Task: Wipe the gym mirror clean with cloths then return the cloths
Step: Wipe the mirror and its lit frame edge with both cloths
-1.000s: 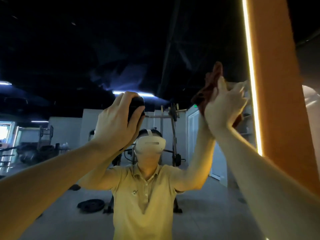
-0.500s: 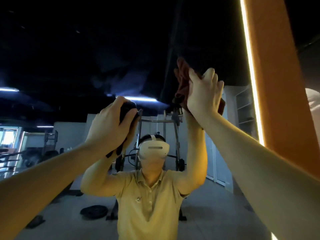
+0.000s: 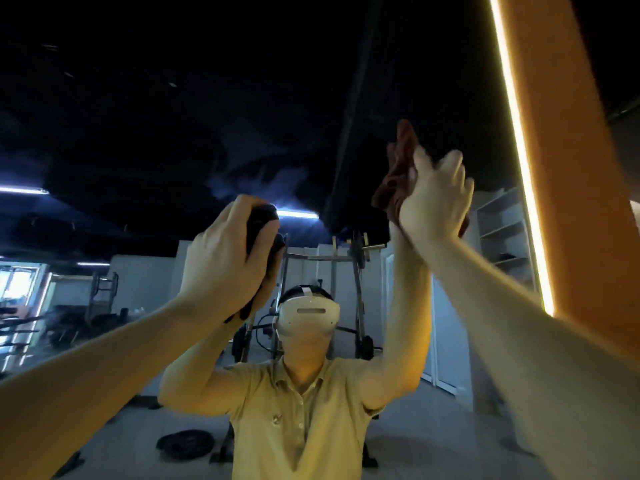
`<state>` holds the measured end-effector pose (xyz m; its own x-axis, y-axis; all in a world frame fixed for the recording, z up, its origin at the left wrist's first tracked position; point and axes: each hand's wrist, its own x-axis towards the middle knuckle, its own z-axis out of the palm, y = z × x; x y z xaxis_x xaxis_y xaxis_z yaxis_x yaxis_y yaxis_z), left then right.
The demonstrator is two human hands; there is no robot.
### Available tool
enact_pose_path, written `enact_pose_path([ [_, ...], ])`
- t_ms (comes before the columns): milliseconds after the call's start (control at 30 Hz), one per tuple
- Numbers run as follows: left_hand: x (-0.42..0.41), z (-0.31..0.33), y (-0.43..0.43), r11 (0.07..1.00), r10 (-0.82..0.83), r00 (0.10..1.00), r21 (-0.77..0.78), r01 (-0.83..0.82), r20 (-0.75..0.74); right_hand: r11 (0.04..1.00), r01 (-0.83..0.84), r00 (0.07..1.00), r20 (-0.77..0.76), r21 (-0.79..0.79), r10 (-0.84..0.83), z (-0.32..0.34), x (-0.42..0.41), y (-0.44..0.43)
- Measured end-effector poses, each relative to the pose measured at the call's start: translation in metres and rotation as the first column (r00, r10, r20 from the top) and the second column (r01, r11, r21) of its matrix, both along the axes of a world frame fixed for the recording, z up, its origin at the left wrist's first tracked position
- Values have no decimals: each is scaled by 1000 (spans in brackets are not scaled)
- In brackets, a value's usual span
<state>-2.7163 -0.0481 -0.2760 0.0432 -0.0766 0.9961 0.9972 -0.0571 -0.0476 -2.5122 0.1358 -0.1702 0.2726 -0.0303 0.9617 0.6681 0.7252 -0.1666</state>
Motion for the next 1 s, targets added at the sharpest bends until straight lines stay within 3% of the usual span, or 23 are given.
enact_pose_path([
  [67, 10, 0, 7, 1000, -19, 1000, -1, 19, -21, 997, -70, 997, 18, 40, 70, -67, -27, -16],
  [100, 18, 0, 13, 1000, -27, 999, -3, 26, -36, 989, -111, 985, 142, 101, 96, -106, -37, -22],
  [167, 35, 2, 26, 1000, -11, 998, -20, 10, -69, 960, -114, 849, 527, 254, -39, -165, -32, -18],
  [233, 50, 3, 38, 998, 25, 995, -60, -31, -94, 918, -143, 709, 686, 370, -166, -159, 3, 2],
  [267, 54, 2, 42, 996, 40, 994, -79, -48, -105, 925, -116, 710, 681, 362, -177, -141, 21, 13],
  [300, 57, 1, 45, 994, 51, 992, -92, -62, -115, 936, -63, 769, 615, 345, -175, -116, 39, 22],
  [433, 68, -15, 53, 990, 56, 986, -118, -75, -158, 990, 73, 973, 208, 120, -97, -45, 82, 50],
  [533, 81, -31, 61, 986, 71, 973, -135, -102, -219, 999, 34, 999, -8, 25, -34, -72, 56, 45],
  [600, 90, -40, 68, 980, 73, 965, -159, -116, -251, 998, -58, 995, 81, 32, 56, -143, 40, 39],
  [667, 97, -48, 76, 978, 86, 958, -158, -133, -273, 993, -108, 956, 279, 42, 92, -232, 42, 40],
  [733, 101, -54, 82, 976, 114, 943, -140, -165, -313, 989, -21, 849, 525, 149, -61, -285, 75, 51],
  [800, 101, -61, 88, 967, 134, 926, -158, -200, -352, 980, 67, 696, 695, 188, -181, -270, 109, 53],
  [833, 100, -65, 90, 962, 135, 923, -177, -210, -361, 987, 28, 716, 686, 156, -129, -245, 120, 54],
  [867, 98, -70, 91, 957, 138, 921, -189, -219, -365, 978, 74, 751, 634, 196, -184, -214, 129, 60],
  [933, 98, -76, 94, 953, 157, 916, -185, -238, -370, 993, 110, 857, 502, 37, -114, -156, 138, 71],
  [967, 99, -79, 95, 952, 162, 914, -183, -243, -372, 994, 10, 932, 362, -108, 30, -138, 138, 75],
  [1000, 100, -80, 97, 952, 164, 913, -184, -246, -373, 990, 2, 965, 260, -142, 35, -130, 135, 78],
])
